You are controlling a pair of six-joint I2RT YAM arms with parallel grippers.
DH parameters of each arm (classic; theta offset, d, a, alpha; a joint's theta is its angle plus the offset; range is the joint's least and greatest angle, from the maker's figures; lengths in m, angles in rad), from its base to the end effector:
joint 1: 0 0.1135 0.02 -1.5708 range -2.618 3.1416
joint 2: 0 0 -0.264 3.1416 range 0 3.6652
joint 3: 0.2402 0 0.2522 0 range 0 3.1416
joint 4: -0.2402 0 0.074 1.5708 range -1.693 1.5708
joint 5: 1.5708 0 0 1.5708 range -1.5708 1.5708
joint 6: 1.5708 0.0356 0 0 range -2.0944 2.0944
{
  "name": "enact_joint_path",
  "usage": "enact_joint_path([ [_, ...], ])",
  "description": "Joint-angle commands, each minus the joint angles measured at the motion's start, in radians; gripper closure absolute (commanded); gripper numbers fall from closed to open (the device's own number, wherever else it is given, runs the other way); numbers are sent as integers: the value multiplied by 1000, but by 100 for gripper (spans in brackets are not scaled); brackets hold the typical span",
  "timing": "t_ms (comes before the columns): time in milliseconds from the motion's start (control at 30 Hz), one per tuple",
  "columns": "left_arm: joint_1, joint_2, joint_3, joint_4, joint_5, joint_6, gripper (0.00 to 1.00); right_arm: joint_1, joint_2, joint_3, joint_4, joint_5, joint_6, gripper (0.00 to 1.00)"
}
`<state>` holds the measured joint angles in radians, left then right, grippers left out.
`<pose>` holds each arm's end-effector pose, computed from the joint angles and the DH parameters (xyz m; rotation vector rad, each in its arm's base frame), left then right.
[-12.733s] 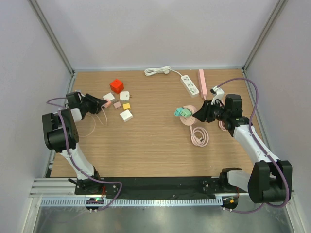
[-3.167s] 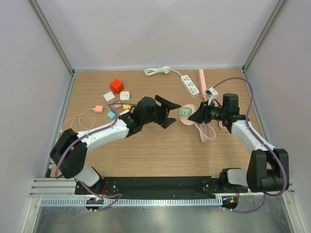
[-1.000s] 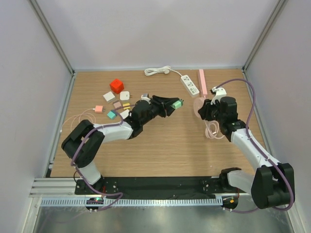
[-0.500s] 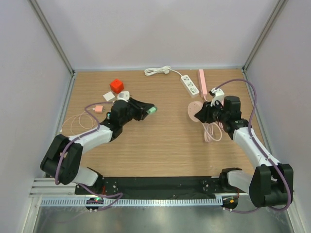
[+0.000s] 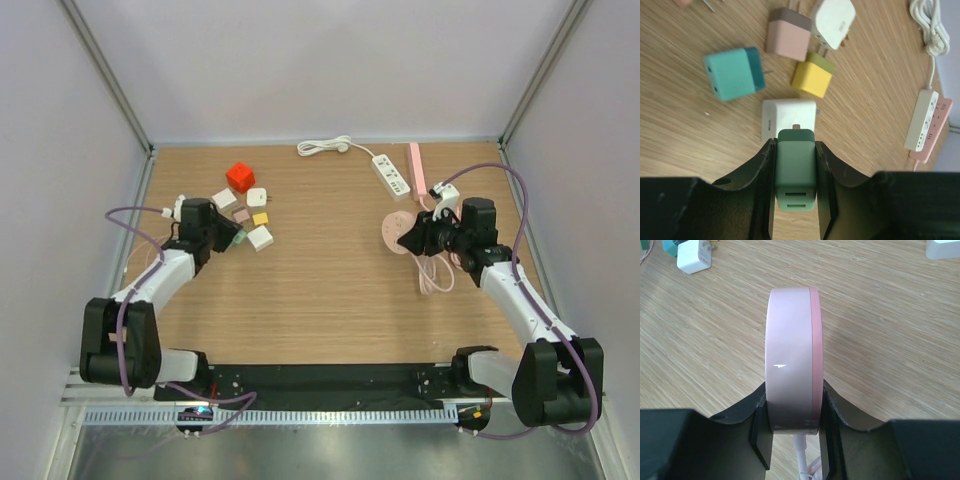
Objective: Pull the plug off the socket
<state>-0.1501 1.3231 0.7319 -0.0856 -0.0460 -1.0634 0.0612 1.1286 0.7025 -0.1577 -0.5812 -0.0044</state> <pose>0.2746 -0.0399 0.2141 -1.0443 2.0678 -0.5894 0.2398 0.0343 0.2483 -0.4045 2.0774 0.6566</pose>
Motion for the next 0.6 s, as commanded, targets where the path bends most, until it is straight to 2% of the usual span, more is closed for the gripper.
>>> enact_joint_path([
  [0, 108, 77, 60, 39, 91, 88, 98, -4, -4, 57, 63, -34, -6, 99],
  [67, 145, 126, 78, 81, 153, 91, 96, -8, -7, 57, 64, -37, -6, 99],
  [100, 200, 175, 96, 108, 213, 88, 95, -8, -7, 55, 63, -40, -6, 99],
  [267, 270, 306, 171, 171, 333, 105, 85, -11, -1, 58, 64, -42, -3, 99],
  [567, 302, 436, 274, 112, 353, 171, 57, -14, 10, 61, 66, -46, -3, 99],
])
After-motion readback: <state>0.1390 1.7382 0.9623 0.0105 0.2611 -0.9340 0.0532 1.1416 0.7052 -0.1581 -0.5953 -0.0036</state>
